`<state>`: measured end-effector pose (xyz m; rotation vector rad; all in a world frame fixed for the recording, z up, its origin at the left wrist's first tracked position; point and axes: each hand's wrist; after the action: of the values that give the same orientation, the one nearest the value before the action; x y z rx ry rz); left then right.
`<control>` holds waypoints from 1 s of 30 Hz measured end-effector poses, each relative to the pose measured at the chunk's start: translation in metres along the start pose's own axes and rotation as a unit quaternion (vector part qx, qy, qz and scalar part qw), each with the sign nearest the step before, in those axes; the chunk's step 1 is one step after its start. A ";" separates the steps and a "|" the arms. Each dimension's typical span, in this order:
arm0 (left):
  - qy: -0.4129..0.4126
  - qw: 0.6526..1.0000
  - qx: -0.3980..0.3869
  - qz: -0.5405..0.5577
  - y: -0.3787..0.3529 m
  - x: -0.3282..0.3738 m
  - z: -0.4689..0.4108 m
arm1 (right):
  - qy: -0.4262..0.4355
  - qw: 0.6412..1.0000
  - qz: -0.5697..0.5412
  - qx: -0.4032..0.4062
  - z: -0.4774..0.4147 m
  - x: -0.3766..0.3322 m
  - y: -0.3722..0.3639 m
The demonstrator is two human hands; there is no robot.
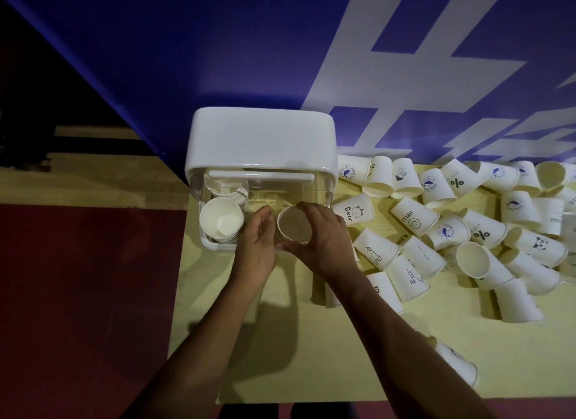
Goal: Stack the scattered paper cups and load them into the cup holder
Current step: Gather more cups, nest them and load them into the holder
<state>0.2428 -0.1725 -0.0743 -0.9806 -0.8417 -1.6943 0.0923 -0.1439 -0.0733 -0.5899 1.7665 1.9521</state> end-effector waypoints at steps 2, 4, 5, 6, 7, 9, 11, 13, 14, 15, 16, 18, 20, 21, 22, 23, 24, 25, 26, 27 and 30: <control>-0.010 1.000 -0.002 -0.024 -0.003 -0.001 -0.002 | -0.006 1.000 0.014 -0.022 0.000 0.003 -0.003; -0.018 0.997 -0.002 -0.072 -0.003 -0.006 -0.005 | -0.011 0.999 0.023 -0.040 0.001 0.007 -0.005; -0.021 0.994 -0.002 -0.106 -0.003 -0.008 -0.007 | -0.012 0.998 0.027 -0.048 0.002 0.010 -0.005; -0.021 0.991 0.000 -0.134 -0.003 -0.009 -0.008 | -0.013 0.998 0.029 -0.056 0.003 0.013 -0.005; -0.021 0.988 0.001 -0.153 -0.003 -0.010 -0.009 | -0.014 0.998 0.023 -0.064 0.004 0.015 -0.004; -0.020 0.984 0.000 -0.177 -0.004 -0.010 -0.008 | -0.014 0.997 -0.003 -0.076 0.007 0.019 0.002; -0.017 0.982 0.007 -0.187 -0.006 -0.009 -0.006 | -0.014 0.997 -0.038 -0.072 0.016 0.024 0.014; -0.013 0.983 0.011 -0.181 -0.008 -0.009 -0.004 | -0.026 0.996 -0.070 -0.056 0.032 0.031 0.032; -0.012 0.983 0.011 -0.181 -0.009 -0.008 -0.002 | -0.037 0.995 -0.081 -0.048 0.042 0.037 0.042; -0.015 0.983 0.012 -0.185 -0.011 -0.008 0.000 | -0.053 0.994 -0.091 -0.043 0.051 0.043 0.052; -0.017 0.982 0.016 -0.189 -0.012 -0.008 0.001 | -0.072 0.992 -0.099 -0.042 0.060 0.051 0.061; -0.019 0.981 0.030 -0.192 -0.014 -0.007 0.006 | -0.100 0.987 -0.117 -0.040 0.075 0.067 0.076; -0.035 0.977 0.055 -0.205 -0.019 0.000 0.014 | -0.104 0.985 -0.130 -0.041 0.086 0.083 0.089; -0.046 0.973 0.071 -0.213 -0.022 0.004 0.020 | -0.101 0.985 -0.130 -0.046 0.091 0.092 0.095; -0.055 0.970 0.086 -0.219 -0.026 0.008 0.026 | -0.095 0.986 -0.130 -0.053 0.097 0.099 0.100; -0.062 0.967 0.099 -0.224 -0.032 0.013 0.033 | -0.092 0.986 -0.128 -0.062 0.104 0.106 0.107; -0.072 0.965 0.111 -0.228 -0.039 0.018 0.041 | -0.088 0.986 -0.126 -0.071 0.114 0.114 0.113; -0.086 0.962 0.119 -0.231 -0.048 0.021 0.049 | -0.090 0.985 -0.121 -0.078 0.125 0.122 0.119; -0.101 0.958 0.124 -0.237 -0.058 0.024 0.056 | -0.098 0.985 -0.113 -0.089 0.137 0.131 0.123; -0.117 0.955 0.121 -0.245 -0.068 0.027 0.063 | -0.112 0.983 -0.103 -0.101 0.151 0.139 0.126; -0.154 0.947 0.052 -0.276 -0.105 0.027 0.074 | -0.154 0.976 -0.086 -0.126 0.197 0.164 0.131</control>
<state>0.1540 -0.0883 -0.0278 -1.0097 -1.5079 -1.9558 -0.1217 0.0474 -0.0444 -0.4739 1.2516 2.0314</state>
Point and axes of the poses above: each hand's wrist, its own z-axis away from the middle knuckle, its own y-axis out of the back of the hand, x = y × z, and after that the axes turned 10 degrees about -x, right-handed
